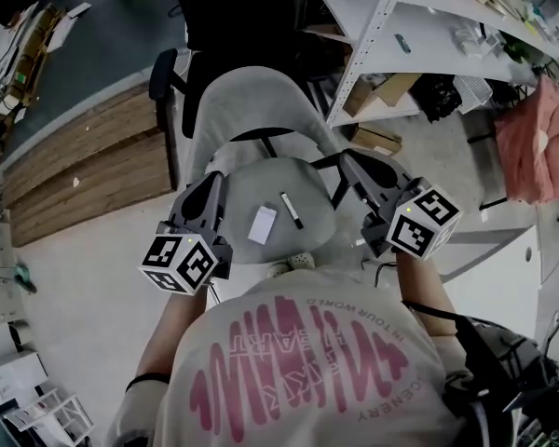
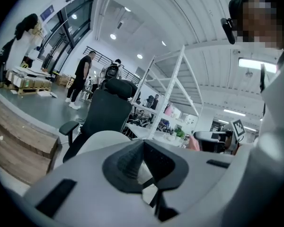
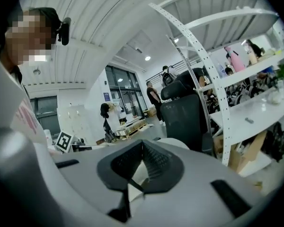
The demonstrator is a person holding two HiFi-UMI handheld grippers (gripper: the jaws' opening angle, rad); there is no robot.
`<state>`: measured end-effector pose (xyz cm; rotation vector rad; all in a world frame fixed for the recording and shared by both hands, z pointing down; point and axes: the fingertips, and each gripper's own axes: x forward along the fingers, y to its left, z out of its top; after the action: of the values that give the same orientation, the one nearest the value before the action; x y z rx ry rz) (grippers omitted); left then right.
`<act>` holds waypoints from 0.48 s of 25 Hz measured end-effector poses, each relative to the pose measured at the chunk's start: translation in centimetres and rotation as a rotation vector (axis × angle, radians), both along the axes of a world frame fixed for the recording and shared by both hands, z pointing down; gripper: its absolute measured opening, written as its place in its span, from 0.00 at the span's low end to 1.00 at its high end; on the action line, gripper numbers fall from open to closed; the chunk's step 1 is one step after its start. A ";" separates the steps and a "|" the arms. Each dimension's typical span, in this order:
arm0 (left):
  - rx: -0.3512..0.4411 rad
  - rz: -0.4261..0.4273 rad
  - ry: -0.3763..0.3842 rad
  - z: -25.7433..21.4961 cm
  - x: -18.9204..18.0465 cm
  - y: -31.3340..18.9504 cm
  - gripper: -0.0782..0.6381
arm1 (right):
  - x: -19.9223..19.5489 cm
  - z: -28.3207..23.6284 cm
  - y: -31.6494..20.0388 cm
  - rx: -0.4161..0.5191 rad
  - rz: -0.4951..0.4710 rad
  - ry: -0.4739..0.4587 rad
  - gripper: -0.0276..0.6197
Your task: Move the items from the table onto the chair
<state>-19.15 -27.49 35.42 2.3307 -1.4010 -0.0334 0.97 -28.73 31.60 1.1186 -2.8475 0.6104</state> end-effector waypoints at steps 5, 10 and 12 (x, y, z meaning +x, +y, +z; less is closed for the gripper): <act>-0.002 0.021 -0.034 0.3 0.1 0.0 0.12 | 0.5 -0.6 0.1 -0.004 0.030 -0.070 0.07; 0.023 0.107 -0.010 0.4 1.5 0.5 0.12 | 2.1 -0.9 0.7 0.026 0.103 -0.117 0.07; 0.054 0.151 -0.023 0.2 2.4 0.1 0.12 | 3.4 -1.6 1.1 0.049 0.149 -0.143 0.07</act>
<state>-16.73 -27.44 35.61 2.4821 -1.2453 0.0004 4.34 -27.62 30.03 1.3579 -2.9314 0.6567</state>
